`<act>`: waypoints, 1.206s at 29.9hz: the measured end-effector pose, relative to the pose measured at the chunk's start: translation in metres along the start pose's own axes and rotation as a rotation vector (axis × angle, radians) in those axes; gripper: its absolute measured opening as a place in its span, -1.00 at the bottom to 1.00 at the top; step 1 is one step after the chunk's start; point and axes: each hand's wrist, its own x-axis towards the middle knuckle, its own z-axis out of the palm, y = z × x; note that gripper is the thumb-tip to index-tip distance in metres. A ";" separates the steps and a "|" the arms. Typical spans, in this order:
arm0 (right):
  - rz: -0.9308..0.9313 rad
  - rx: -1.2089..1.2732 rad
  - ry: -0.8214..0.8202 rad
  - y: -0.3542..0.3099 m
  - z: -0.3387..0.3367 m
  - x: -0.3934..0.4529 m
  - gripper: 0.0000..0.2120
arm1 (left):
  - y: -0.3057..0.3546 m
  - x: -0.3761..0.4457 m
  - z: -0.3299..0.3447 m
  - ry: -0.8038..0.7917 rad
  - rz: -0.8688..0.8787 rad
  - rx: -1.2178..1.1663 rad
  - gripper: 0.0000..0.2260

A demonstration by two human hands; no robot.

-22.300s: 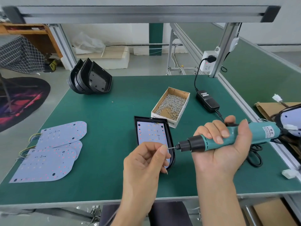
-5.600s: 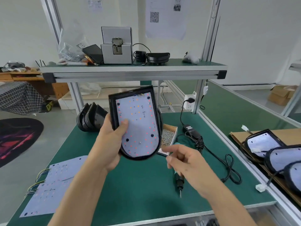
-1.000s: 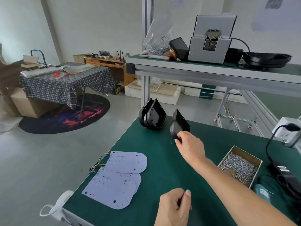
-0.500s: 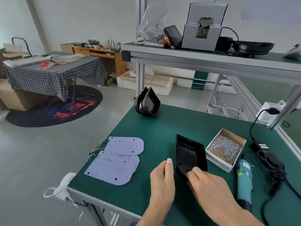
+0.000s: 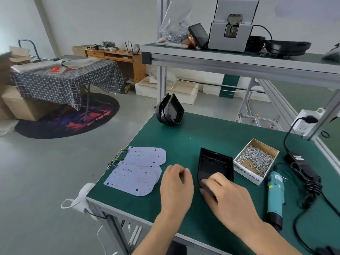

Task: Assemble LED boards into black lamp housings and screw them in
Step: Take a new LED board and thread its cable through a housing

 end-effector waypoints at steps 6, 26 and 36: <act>0.086 0.308 -0.072 -0.033 0.018 0.074 -0.86 | -0.026 0.025 -0.053 -0.156 -0.019 0.845 -0.62; -0.086 0.122 -0.549 -0.145 0.168 0.250 -0.65 | -0.072 0.008 -0.056 -0.113 0.084 0.823 -0.56; -0.116 0.203 -0.447 -0.149 0.168 0.264 -0.85 | -0.075 0.009 -0.055 -0.048 0.129 0.788 -0.55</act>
